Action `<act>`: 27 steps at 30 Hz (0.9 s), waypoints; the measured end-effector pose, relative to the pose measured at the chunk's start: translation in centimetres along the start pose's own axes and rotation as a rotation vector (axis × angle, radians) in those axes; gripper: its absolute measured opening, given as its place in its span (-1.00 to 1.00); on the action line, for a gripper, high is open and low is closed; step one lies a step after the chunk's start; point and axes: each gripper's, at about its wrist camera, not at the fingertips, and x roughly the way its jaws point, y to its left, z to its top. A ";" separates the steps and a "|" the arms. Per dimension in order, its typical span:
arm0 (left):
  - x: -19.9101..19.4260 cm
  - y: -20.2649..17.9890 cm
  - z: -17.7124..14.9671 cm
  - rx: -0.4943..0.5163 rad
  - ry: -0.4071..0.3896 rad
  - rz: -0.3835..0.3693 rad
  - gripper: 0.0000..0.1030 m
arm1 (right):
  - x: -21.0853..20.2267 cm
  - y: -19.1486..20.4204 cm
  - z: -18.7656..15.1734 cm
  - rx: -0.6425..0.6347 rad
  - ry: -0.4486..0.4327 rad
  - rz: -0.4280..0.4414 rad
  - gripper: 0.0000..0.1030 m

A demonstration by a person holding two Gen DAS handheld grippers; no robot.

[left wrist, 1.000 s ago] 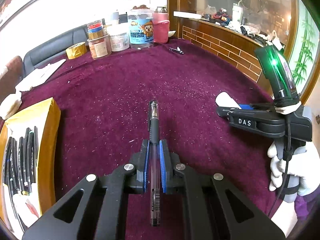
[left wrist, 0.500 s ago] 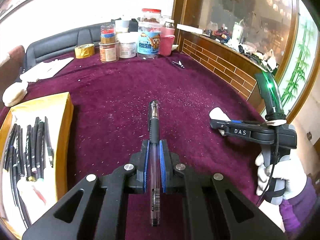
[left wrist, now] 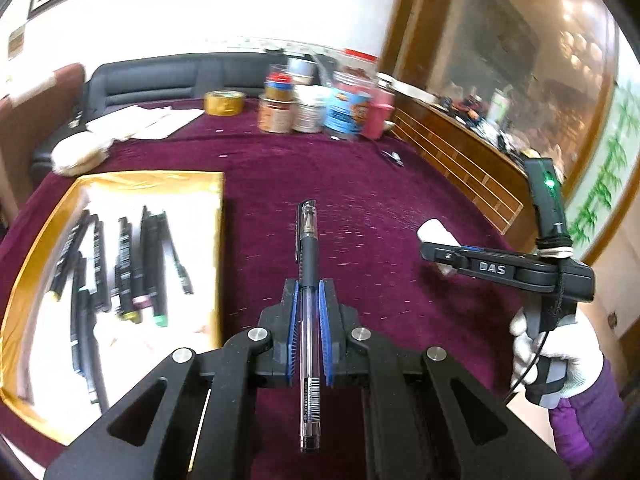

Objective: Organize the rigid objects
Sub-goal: 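Carry the clear pen and white bottle toward the tray with both tools, then lower the pen and bottle into the tray and open both tools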

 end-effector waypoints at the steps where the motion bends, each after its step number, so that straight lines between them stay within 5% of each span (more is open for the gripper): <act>1: -0.5 1.1 -0.2 -0.022 -0.007 0.014 -0.85 | 0.0 0.8 0.1 -0.013 0.001 0.013 -0.41; 14: -4.6 12.5 -2.7 -0.240 -0.045 0.183 -0.85 | 2.2 14.7 -0.7 -0.226 0.087 0.235 -0.41; 27: -2.4 19.0 -5.1 -0.329 0.017 0.269 -0.85 | 6.1 26.2 -6.1 -0.428 0.264 0.434 -0.41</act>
